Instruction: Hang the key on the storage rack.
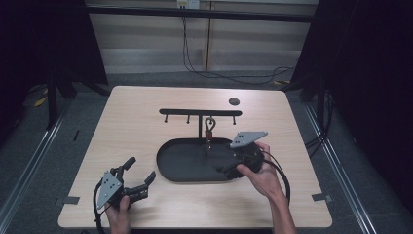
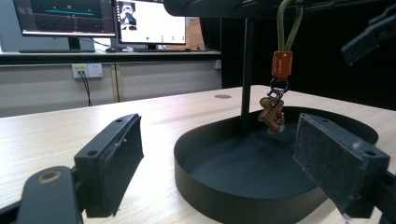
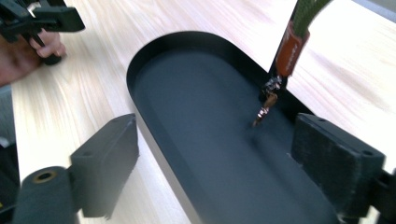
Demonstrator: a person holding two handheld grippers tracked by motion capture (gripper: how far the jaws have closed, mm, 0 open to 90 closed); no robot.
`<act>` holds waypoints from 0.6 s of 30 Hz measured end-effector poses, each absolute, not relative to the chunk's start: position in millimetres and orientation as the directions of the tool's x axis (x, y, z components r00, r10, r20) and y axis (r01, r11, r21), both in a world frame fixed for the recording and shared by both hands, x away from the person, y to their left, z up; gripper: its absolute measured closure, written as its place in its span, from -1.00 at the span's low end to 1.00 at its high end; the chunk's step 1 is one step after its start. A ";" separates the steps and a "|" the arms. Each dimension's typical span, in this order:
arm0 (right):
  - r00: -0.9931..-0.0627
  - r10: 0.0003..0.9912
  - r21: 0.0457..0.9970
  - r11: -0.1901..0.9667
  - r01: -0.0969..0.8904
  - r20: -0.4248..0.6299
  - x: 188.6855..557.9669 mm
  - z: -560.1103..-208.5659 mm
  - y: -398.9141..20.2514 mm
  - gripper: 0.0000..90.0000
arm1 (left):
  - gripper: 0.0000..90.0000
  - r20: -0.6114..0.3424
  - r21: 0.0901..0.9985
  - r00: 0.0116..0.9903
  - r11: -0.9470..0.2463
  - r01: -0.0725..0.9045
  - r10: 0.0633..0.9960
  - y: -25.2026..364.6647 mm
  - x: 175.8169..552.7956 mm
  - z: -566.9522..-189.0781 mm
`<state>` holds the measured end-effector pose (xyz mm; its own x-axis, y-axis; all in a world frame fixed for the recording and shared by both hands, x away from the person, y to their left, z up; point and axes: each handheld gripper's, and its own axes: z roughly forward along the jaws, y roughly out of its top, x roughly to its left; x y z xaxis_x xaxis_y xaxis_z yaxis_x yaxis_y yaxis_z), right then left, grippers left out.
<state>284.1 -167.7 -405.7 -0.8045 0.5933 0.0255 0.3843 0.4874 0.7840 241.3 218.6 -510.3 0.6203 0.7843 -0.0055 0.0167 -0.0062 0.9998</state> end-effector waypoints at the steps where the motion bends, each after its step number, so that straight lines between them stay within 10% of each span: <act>1: -0.798 0.601 0.794 0.471 0.385 0.031 282.3 -410.5 -169.7 -0.68 | -0.66 -0.007 1.000 0.620 -0.005 0.017 0.784 218.5 241.3 -510.3; 18: -0.618 0.782 0.945 0.258 0.203 -0.081 244.3 -495.9 -186.2 -0.67 | -0.66 -0.005 1.000 0.621 -0.006 0.016 0.784 218.6 241.4 -510.3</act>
<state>244.3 -186.2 -495.9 -0.6181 0.7819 -0.0808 0.2028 0.2578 0.9447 241.4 218.6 -510.3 0.6207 0.7840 -0.0053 0.0163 -0.0062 0.9998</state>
